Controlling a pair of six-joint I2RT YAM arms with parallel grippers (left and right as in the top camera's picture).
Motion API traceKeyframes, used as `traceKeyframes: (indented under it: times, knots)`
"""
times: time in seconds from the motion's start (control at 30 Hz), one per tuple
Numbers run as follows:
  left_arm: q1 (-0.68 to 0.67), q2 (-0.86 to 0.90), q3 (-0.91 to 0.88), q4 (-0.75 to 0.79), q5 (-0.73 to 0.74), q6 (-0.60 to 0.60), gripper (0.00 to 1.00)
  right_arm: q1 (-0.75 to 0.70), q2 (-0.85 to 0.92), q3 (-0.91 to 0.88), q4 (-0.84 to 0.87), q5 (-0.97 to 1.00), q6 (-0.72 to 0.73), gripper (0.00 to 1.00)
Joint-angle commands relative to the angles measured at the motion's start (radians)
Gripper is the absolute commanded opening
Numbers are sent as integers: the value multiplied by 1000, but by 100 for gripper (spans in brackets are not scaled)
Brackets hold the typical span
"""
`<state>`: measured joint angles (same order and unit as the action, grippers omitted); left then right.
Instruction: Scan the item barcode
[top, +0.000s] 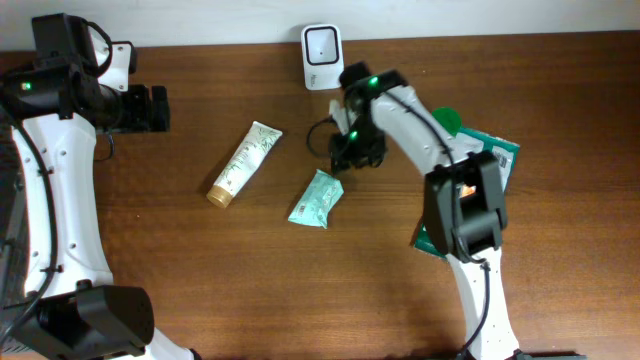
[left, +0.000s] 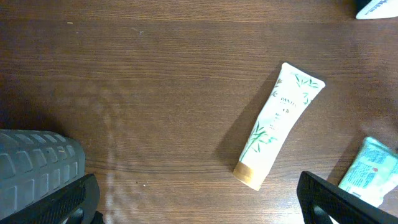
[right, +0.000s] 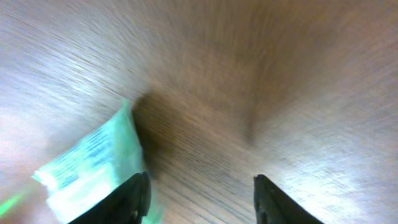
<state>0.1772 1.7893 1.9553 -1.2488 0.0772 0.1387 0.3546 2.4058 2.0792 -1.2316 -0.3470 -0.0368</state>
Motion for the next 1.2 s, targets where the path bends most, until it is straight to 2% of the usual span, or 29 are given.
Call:
traceKeyframes:
  times: [0.0, 0.13, 0.3, 0.37, 0.4, 0.47, 0.57, 0.63, 0.73, 0.8, 0.83, 0.87, 0.9, 1.0, 1.03, 1.1, 1.17]
  knots:
    - [3, -16, 9, 0, 4, 13, 99, -64, -27, 43, -23, -274, -175, 61]
    - [3, -16, 9, 0, 4, 13, 99, -21, 42, 0, -18, -331, -267, 61]
    - [3, -16, 9, 0, 4, 13, 99, 14, 110, -6, -80, -288, -270, 59]
    - [3, -16, 9, 0, 4, 13, 99, 14, 117, -11, -109, -265, -270, 50]
    - [3, -16, 9, 0, 4, 13, 99, 15, 120, -13, -124, -262, -270, 41]
    - [3, -16, 9, 0, 4, 13, 99, 39, 120, -71, -79, -262, -270, 31]
    - [3, -16, 9, 0, 4, 13, 99, 53, 120, -121, -16, -262, -263, 7]
    - [3, -16, 9, 0, 4, 13, 99, 39, 119, -114, -11, -266, -262, 4]
    - [3, -16, 9, 0, 4, 13, 99, -4, 103, 2, -85, -329, -262, 4]
    - [3, -16, 9, 0, 4, 13, 99, -30, 64, 134, -154, -357, -262, 4]
    - [3, -16, 9, 0, 4, 13, 99, -48, 21, 257, -198, -356, -257, 4]
    - [3, -16, 9, 0, 4, 13, 99, -60, -2, 345, -234, -341, -216, 4]
    - [3, -16, 9, 0, 4, 13, 99, -80, -47, 480, -293, -265, -97, 4]
    - [3, -16, 9, 0, 4, 13, 99, -110, -126, 655, -401, -134, 77, 4]
    - [3, -16, 9, 0, 4, 13, 99, -136, -158, 702, -449, -139, 166, 4]
    - [3, -16, 9, 0, 4, 13, 99, -169, -200, 721, -467, -175, 254, 4]
    - [3, -16, 9, 0, 4, 13, 99, -206, -231, 721, -467, -309, 262, 4]
